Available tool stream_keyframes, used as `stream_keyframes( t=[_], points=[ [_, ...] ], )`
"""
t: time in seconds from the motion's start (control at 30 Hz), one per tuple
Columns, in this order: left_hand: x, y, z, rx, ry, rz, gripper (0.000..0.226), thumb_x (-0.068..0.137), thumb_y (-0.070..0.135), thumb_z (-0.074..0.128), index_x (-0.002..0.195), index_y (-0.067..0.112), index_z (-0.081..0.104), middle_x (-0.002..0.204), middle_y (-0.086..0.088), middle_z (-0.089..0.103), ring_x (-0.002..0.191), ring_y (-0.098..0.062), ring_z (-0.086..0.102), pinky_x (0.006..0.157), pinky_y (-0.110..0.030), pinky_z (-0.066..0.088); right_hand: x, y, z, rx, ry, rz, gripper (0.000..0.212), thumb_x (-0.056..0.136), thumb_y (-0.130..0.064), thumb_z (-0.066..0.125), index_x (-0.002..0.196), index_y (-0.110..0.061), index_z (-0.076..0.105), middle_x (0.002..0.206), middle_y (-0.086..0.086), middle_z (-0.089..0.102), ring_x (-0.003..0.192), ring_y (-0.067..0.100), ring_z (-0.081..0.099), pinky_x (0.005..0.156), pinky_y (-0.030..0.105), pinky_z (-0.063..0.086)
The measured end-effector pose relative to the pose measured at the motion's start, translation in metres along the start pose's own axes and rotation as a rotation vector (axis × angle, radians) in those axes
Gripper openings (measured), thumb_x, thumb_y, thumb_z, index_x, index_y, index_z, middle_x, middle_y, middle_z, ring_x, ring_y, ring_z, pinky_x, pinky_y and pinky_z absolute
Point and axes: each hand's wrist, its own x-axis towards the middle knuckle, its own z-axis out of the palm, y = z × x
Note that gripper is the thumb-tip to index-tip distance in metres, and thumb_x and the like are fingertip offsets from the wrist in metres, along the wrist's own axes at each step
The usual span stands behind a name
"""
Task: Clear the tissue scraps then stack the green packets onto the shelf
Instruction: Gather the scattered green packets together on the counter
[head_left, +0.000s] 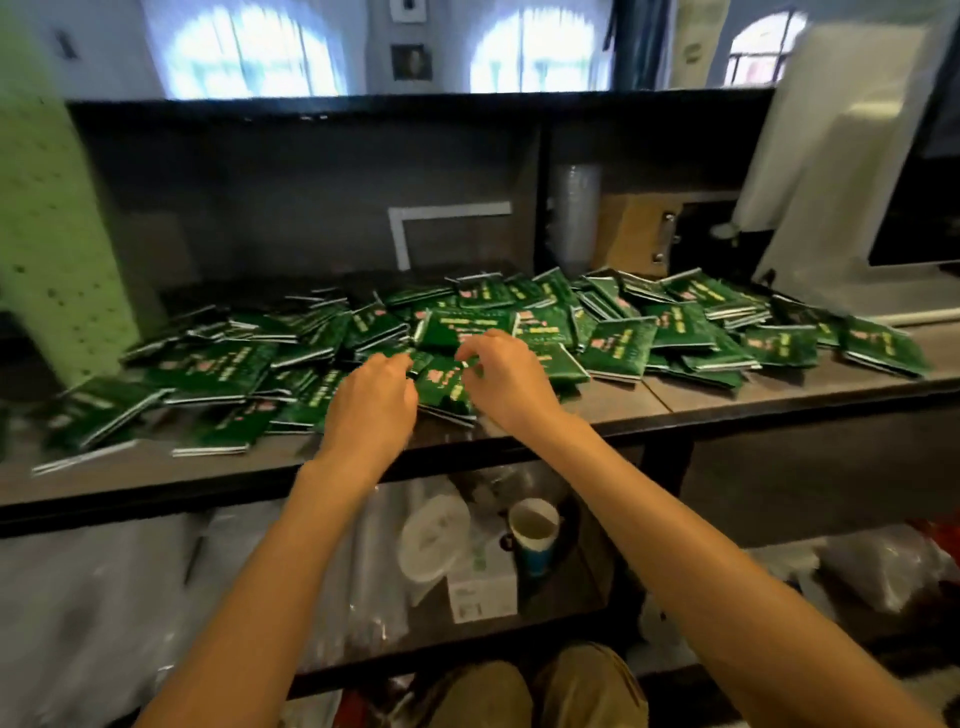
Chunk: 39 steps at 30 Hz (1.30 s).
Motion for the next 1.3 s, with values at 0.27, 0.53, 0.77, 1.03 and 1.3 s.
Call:
stream_keyframes(
  t=[0.27, 0.53, 0.77, 1.03, 1.3],
  points=[
    [0.050, -0.090, -0.013, 0.008, 0.115, -0.125, 0.033, 0.093, 0.007, 0.043, 0.123, 0.003, 0.055, 0.123, -0.020, 0.053, 0.116, -0.035, 0.046, 0.092, -0.042, 0.038, 0.071, -0.049, 0.057, 0.016, -0.011, -0.090, 0.029, 0.094, -0.006, 0.045, 0.120, -0.005, 0.058, 0.123, 0.010, 0.053, 0.112, 0.028, 0.051, 0.086, 0.032, 0.039],
    [0.103, -0.131, -0.004, 0.135, 0.042, -0.214, 0.034, 0.098, 0.019, 0.039, 0.125, 0.002, 0.050, 0.133, -0.018, 0.047, 0.127, -0.033, 0.038, 0.104, -0.043, 0.032, 0.132, -0.065, 0.095, 0.002, 0.018, -0.056, 0.030, 0.095, -0.005, 0.045, 0.123, -0.005, 0.056, 0.127, 0.011, 0.051, 0.121, 0.029, 0.044, 0.093, 0.035, 0.038],
    [0.145, -0.137, 0.008, 0.115, -0.217, -0.316, 0.047, 0.096, 0.037, 0.045, 0.127, 0.002, 0.047, 0.133, -0.020, 0.047, 0.123, -0.036, 0.044, 0.098, -0.041, 0.037, 0.168, -0.053, 0.104, -0.045, -0.039, 0.092, 0.029, 0.090, -0.002, 0.048, 0.118, -0.001, 0.056, 0.115, 0.017, 0.060, 0.111, 0.035, 0.052, 0.086, 0.042, 0.044],
    [0.153, -0.129, 0.009, 0.180, -0.113, -0.188, 0.017, 0.092, 0.009, 0.047, 0.105, -0.001, 0.054, 0.115, -0.019, 0.056, 0.108, -0.038, 0.053, 0.079, -0.040, 0.042, 0.180, -0.051, 0.108, 0.007, -0.039, 0.143, 0.030, 0.085, 0.004, 0.045, 0.110, 0.005, 0.062, 0.108, 0.022, 0.063, 0.100, 0.038, 0.056, 0.081, 0.044, 0.047],
    [0.158, -0.119, 0.011, 0.133, 0.320, 0.010, 0.031, 0.096, 0.001, 0.042, 0.126, 0.001, 0.048, 0.098, -0.020, 0.066, 0.090, -0.038, 0.063, 0.062, -0.036, 0.037, 0.194, -0.041, 0.106, 0.448, 0.023, 0.272, 0.032, 0.094, -0.012, 0.045, 0.088, 0.009, 0.067, 0.082, 0.024, 0.066, 0.081, 0.035, 0.061, 0.065, 0.031, 0.044]
  ],
)
